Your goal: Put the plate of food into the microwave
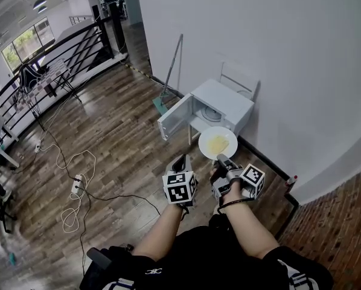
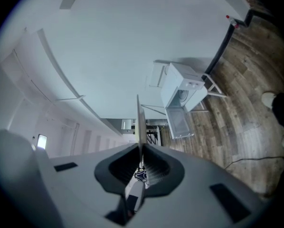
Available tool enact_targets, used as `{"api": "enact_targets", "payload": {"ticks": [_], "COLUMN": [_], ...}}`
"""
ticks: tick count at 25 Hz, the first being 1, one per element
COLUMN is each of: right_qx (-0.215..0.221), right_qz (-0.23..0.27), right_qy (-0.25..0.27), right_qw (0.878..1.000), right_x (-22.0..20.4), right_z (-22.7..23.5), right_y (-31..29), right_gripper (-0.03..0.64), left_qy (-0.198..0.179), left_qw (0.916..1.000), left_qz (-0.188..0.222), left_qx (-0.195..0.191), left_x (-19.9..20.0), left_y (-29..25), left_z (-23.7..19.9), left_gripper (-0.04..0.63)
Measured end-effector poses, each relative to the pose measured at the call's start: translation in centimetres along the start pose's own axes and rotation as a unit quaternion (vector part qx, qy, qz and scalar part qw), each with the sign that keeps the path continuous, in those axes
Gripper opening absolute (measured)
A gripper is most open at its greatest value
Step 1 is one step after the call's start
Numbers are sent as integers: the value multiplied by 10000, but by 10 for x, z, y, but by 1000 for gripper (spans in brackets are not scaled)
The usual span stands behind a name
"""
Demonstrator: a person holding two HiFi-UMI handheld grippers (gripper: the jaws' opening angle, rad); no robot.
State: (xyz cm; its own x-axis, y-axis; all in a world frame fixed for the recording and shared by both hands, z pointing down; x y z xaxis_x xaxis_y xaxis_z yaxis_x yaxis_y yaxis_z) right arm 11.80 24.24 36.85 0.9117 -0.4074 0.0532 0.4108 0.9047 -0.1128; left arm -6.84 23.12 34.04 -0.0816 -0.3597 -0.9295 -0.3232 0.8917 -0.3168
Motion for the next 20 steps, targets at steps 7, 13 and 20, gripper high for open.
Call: {"api": "enact_targets", "payload": {"ticks": [7, 13, 20], "right_qx": [221, 379, 252], "right_qz": [-261, -384, -573], "right_qy": [-46, -148, -156], "right_qw": [9994, 9984, 9979], "right_x": [31, 79, 138], "right_z": [-1, -17, -35], "right_y": [-58, -124, -203], "right_gripper": [26, 26, 26], "left_qy": [-161, -242, -178], "left_qw": [9998, 9994, 9990], "left_qz": [-106, -87, -94], "left_qx": [77, 223, 410], "left_x": [12, 49, 88], "left_y": [-58, -120, -205], "left_z": [-8, -13, -16], "left_gripper": [-2, -2, -2]}}
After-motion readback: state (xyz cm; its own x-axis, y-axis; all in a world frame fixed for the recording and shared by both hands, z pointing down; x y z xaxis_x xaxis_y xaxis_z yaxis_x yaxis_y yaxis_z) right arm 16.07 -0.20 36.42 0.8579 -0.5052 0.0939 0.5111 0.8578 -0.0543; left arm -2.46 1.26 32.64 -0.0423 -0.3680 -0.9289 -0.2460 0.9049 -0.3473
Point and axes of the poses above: the fingertips, and each gripper's own axes: y backward along the fingers, z to its right, x out of its top, the point moved 6 cm from there along y, backward along the fingers, and after that the axes turned 2 degrees about -y, right-handed, at the moved point
